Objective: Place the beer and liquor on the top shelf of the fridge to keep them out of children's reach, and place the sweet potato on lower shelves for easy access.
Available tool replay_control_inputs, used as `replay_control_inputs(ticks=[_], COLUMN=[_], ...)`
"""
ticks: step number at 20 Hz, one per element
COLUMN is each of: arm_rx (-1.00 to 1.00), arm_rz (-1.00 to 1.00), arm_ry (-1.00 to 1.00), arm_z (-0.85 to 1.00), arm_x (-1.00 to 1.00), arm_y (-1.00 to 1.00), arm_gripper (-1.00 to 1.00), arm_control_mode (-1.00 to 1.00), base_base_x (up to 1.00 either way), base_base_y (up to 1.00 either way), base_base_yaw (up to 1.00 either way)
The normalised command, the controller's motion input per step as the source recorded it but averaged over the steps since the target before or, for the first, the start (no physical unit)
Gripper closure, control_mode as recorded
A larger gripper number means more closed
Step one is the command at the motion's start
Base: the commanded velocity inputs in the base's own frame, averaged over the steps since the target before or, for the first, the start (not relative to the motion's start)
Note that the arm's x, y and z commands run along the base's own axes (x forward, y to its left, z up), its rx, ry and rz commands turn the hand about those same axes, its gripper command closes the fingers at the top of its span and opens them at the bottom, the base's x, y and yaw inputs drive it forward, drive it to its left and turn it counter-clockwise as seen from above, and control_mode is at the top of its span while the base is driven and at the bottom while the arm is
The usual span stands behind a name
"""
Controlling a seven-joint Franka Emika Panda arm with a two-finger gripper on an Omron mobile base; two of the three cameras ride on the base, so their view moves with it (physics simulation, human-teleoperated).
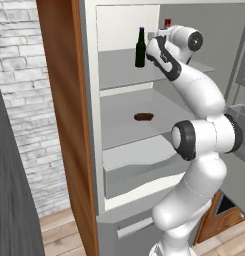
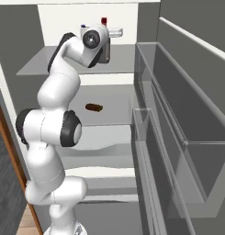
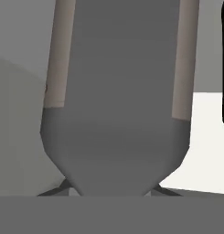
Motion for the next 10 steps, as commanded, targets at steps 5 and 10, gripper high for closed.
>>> replay_control_inputs(ticks=[5,10], arm_rx=[0.00,0.00], arm_rz=[0.10,0.11], arm_ry=[-0.11,-0.08], arm_z=[-0.06,-0.02], arm_x=[0.09,0.00], arm_y=[-0.01,-0.11], arm_gripper=[-1.00,-1.00], arm_control_mode=[-1.00,-1.00], base_base_x=[0.00,0.00], base_base_y=[0.00,0.00], base_base_yaw=[0.00,0.00])
